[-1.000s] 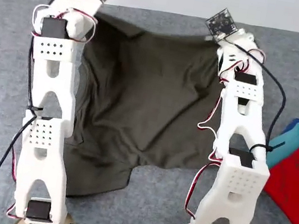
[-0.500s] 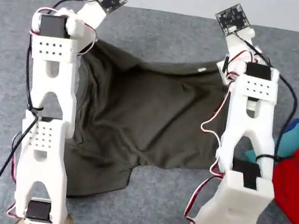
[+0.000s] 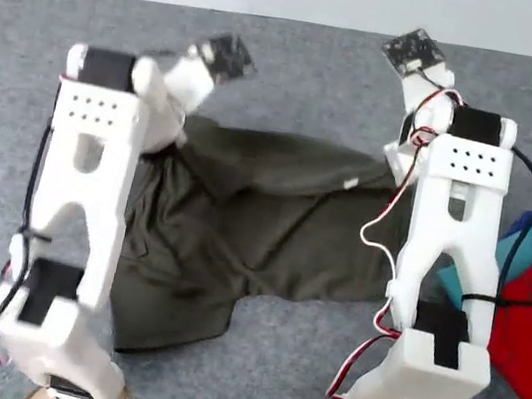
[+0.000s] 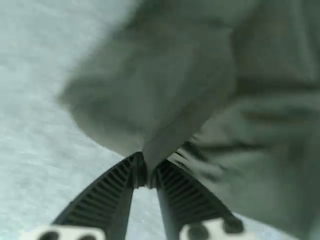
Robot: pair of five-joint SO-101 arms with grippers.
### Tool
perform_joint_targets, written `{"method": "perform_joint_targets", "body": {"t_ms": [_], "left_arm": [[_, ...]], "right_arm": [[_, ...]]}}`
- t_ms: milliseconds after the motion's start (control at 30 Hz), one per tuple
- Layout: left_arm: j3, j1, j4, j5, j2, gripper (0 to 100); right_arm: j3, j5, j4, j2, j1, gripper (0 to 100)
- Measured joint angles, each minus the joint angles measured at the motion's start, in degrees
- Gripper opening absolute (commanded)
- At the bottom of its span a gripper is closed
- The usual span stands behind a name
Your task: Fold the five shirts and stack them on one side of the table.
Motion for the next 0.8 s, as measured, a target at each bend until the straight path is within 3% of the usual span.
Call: {"method": "perform_joint_targets", "body": {"t_ms": [367, 600, 800], "left_arm": [[30.77, 1.67, -0.09, 2.46, -21.19, 0], [41.23, 3.08, -0.18, 6.42, -31.56, 0], [50.37, 4.75, -0.26, 7.38, -37.45, 0]], "right_arm": [[0.00, -0.18, 17.67, -0.79, 0.00, 1.0], [1.49, -1.58, 18.29, -8.88, 0.09, 1.0], [12.57, -1.58, 18.20, -13.80, 0.09, 1.0]]}}
